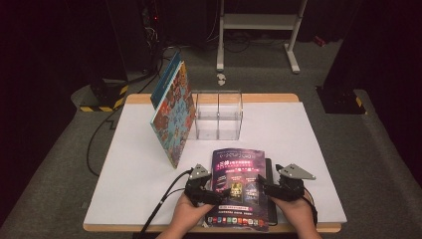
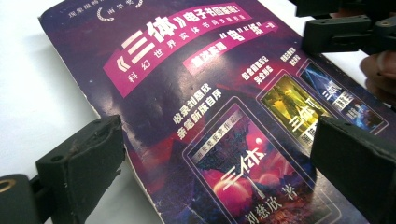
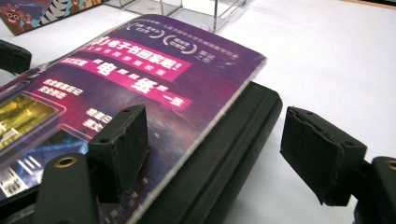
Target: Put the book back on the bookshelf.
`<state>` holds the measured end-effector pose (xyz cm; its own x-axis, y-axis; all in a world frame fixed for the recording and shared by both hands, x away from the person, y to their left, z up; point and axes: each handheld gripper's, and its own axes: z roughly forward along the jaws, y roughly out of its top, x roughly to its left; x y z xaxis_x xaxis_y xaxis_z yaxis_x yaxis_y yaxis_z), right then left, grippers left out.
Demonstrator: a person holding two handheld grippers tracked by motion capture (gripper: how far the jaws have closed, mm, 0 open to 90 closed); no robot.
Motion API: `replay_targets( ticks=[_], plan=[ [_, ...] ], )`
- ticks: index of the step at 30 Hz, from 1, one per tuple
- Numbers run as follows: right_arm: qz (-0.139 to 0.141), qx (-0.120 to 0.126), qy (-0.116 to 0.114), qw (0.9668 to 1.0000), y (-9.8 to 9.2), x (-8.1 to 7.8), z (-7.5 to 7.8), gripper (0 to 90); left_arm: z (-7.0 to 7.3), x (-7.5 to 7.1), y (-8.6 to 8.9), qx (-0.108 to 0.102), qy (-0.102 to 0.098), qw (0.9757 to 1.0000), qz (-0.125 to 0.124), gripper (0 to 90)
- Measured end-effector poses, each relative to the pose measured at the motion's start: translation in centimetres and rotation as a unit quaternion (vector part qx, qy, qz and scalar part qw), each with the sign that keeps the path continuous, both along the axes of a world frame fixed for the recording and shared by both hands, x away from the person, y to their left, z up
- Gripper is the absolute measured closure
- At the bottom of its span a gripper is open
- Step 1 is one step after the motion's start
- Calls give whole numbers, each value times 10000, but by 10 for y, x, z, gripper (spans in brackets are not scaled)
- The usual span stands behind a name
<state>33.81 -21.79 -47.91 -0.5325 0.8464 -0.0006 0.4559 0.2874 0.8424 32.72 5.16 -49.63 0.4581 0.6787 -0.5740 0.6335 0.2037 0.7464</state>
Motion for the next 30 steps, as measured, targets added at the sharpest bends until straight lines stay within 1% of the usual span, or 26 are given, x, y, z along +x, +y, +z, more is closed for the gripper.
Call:
replay_targets(
  ticks=[1,4,8,9,11,12,14,15,16,17,18,19,21,22,23,24,25,27,28,30],
  plan=[
    [11,-2,-4,10000,1,0,0,222,0,0,-1,14,-13,10000,-45,32],
    [-4,-44,-35,10000,1,-1,1,219,3,-3,-6,-10,-86,9999,-61,32],
    [-62,34,0,10000,-1,0,1,210,10,-7,-9,-19,-326,9995,-37,33],
    [-68,67,17,10000,-1,0,0,205,12,-8,-10,-35,-357,9994,-32,33],
    [-68,132,53,9999,-1,1,0,196,14,-9,-8,17,-434,9990,-85,36],
    [-71,167,81,9998,-1,1,-1,192,14,-9,-8,-8,-474,9989,-26,39],
    [-73,228,126,9996,-2,1,-1,185,12,-7,-4,46,-515,9986,52,60],
    [-60,235,152,9996,-2,1,-1,182,9,-6,-2,95,-474,9988,116,87],
    [-58,256,190,9995,-2,1,-2,179,6,-5,0,158,-428,9989,88,89],
    [-57,274,213,9994,-3,1,-2,178,3,-3,1,130,-339,9992,139,88],
    [-57,303,239,9992,-3,1,-2,177,0,-3,2,137,-278,9994,130,88],
    [-53,323,259,9991,-3,1,-2,175,-1,-3,3,58,-233,9996,119,86],
    [-37,345,301,9989,-3,0,-3,173,-1,-2,4,7,-175,9998,88,90],
    [-32,357,331,9988,-3,-1,-3,172,-1,-2,4,-16,-169,9998,68,91],
    [-42,375,353,9987,-3,-1,-3,172,-1,-2,4,-28,-154,9999,-5,98],
    [-47,388,374,9985,-3,-1,-3,170,-1,-2,2,-24,-169,9998,41,102],
    [-59,387,411,9984,-3,-1,-3,168,-1,-3,1,-9,-190,9998,57,95],
    [-69,367,438,9983,-3,-1,-2,164,1,-3,-1,98,-268,9996,-9,95],
    [-74,368,459,9982,-3,-2,-1,163,1,-3,-3,103,-308,9995,-25,96],
    [-87,379,479,9981,-3,-3,1,155,3,-2,-9,101,-318,9994,-87,97]
  ],
)
